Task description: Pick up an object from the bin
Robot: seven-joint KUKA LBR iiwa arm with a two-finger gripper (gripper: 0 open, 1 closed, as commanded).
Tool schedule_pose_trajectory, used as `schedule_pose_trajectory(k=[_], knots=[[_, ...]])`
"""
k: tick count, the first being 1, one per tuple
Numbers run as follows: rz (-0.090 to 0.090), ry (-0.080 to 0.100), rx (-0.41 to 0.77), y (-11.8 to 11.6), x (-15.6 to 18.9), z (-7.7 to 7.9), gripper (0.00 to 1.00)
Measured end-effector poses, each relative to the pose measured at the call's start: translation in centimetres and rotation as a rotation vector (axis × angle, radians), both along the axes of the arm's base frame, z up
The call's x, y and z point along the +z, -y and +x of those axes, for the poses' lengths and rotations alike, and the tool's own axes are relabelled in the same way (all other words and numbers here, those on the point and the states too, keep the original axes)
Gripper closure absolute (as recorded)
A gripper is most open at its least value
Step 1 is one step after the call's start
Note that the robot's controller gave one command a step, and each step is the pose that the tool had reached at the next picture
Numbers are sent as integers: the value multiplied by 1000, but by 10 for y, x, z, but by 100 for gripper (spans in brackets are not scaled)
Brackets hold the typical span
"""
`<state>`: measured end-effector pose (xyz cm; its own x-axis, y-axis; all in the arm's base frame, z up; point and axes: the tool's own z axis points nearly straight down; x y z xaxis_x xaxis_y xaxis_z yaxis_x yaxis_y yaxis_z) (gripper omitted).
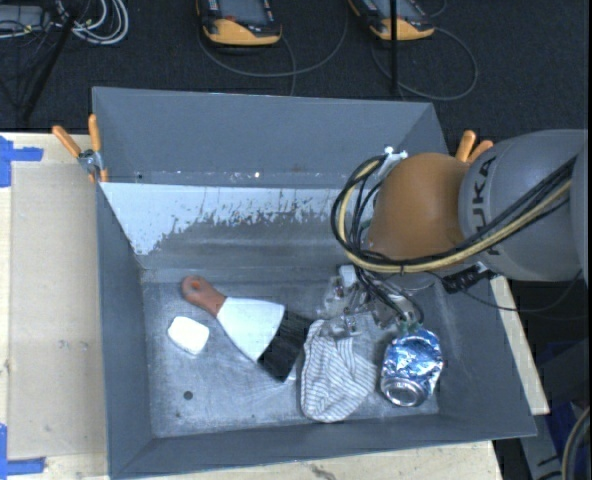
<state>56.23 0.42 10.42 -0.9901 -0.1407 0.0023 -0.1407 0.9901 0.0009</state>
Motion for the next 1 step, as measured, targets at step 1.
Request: schedule_pose_trajectory(k=[1], knots=[[-1,-5,0,1,11,0,100]])
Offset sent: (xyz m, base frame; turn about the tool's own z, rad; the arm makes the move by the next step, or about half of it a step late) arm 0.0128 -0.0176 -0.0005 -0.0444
